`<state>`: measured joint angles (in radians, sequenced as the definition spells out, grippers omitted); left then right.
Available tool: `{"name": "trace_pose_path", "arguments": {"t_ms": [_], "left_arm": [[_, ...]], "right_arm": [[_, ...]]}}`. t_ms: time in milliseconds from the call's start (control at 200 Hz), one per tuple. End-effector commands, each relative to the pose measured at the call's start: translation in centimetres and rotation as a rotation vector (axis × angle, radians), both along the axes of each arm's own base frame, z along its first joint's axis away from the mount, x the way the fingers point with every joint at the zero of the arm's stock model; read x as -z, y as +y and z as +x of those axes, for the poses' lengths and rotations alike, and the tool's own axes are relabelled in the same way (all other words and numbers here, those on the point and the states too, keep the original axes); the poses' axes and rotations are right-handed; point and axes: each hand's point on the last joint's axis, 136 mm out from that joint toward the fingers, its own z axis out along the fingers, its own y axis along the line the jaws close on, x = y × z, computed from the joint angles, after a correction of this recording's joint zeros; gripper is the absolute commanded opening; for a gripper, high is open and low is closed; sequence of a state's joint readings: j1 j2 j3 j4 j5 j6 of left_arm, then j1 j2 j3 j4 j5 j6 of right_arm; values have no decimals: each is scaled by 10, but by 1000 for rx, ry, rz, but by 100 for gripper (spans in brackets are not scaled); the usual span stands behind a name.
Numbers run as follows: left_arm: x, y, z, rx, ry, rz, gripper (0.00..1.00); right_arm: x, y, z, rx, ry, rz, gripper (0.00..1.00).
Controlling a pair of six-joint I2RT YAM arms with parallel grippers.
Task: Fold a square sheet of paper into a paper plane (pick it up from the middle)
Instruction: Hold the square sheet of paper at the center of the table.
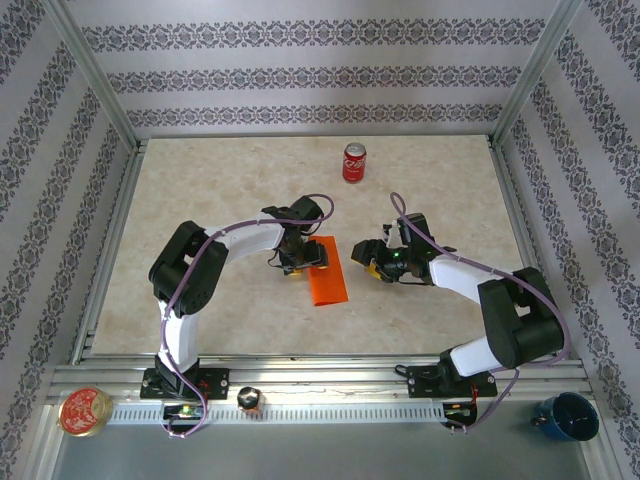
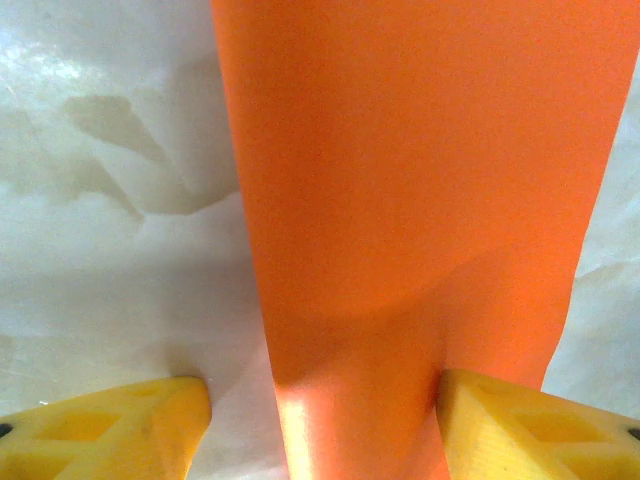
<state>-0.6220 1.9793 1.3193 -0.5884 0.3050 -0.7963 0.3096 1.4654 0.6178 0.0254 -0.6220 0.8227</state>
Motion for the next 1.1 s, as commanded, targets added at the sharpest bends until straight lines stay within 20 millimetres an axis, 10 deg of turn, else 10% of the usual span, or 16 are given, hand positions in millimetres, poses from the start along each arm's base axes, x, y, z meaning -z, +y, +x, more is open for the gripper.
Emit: {"name": "trace_pose_path", "arguments": {"t_ms": [0, 445, 1099], "left_arm": [[62, 8, -16, 18, 68, 87, 65], [63, 7, -15, 11, 64, 79, 65], [64, 5, -15, 7, 66, 69, 65]], "right_arm": [[-4, 9, 0, -45, -5, 12, 64], [8, 30, 2, -118, 23, -3, 0], [28, 55, 12, -169, 57, -70, 0]]}}
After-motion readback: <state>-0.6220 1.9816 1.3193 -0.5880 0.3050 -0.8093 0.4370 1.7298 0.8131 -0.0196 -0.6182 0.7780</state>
